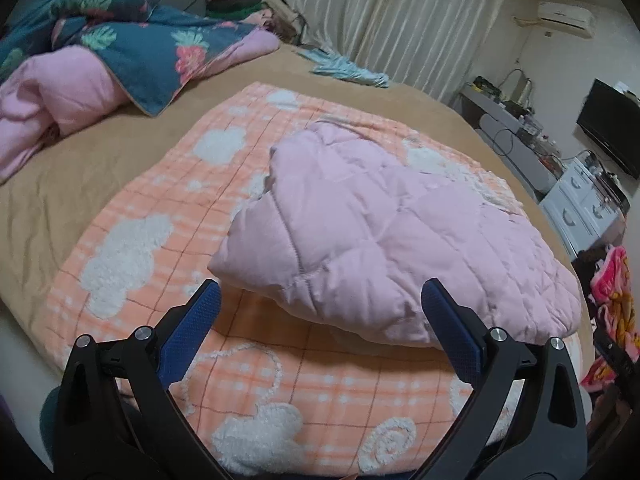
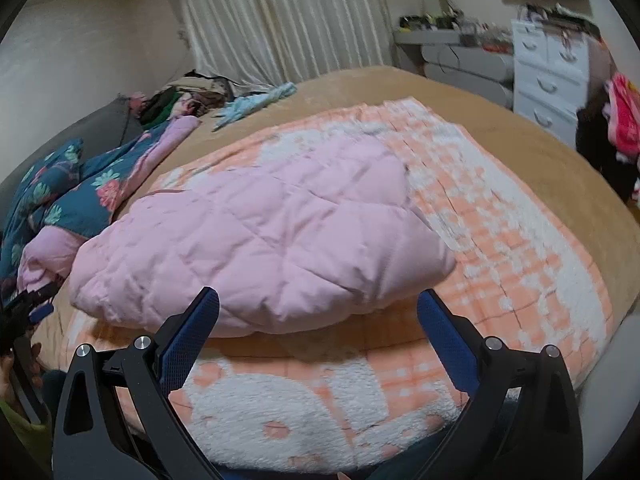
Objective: Fold large clothes
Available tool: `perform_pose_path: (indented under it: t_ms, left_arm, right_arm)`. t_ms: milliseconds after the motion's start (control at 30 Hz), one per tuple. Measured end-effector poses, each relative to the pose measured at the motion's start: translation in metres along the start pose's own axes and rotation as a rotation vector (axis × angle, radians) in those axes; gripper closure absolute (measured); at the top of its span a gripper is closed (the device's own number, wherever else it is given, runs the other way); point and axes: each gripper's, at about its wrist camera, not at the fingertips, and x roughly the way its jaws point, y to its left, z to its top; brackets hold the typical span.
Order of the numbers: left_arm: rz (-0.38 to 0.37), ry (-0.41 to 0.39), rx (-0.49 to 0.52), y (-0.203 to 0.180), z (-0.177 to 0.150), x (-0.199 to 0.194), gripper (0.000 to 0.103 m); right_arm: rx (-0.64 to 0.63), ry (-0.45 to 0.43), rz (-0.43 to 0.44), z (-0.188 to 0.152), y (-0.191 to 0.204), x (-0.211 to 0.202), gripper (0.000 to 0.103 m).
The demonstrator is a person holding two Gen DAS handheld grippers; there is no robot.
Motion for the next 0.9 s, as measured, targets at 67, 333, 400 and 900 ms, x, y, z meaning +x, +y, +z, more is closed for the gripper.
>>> perform_pose_path:
  t_ms: [67, 333, 400, 900]
  left_arm:
    - [0.003, -0.011, 0.024, -0.008, 0.0, -0.007, 0.009]
    - [-0.018, -0.048, 0.112, -0.041, -0.007, -0.03, 0.009]
    - [-0.016, -0.052, 0.134, -0.05, -0.009, -0.033, 0.009]
    - [-0.082, -0.046, 0.247, -0.099, -0.048, -0.036, 0.009]
  right_arm:
    - [-0.029, -0.02, 0.013, 0.002, 0.012, -0.01, 0.004]
    - [-0.128, -0.081, 0.05, 0.004, 0.055, -0.041, 0.004]
    - [-0.141, -0.089, 0.051, 0.003, 0.061, -0.045, 0.004]
    - [-0.194, -0.091, 0.04, -0.024, 0.092, -0.054, 0.004]
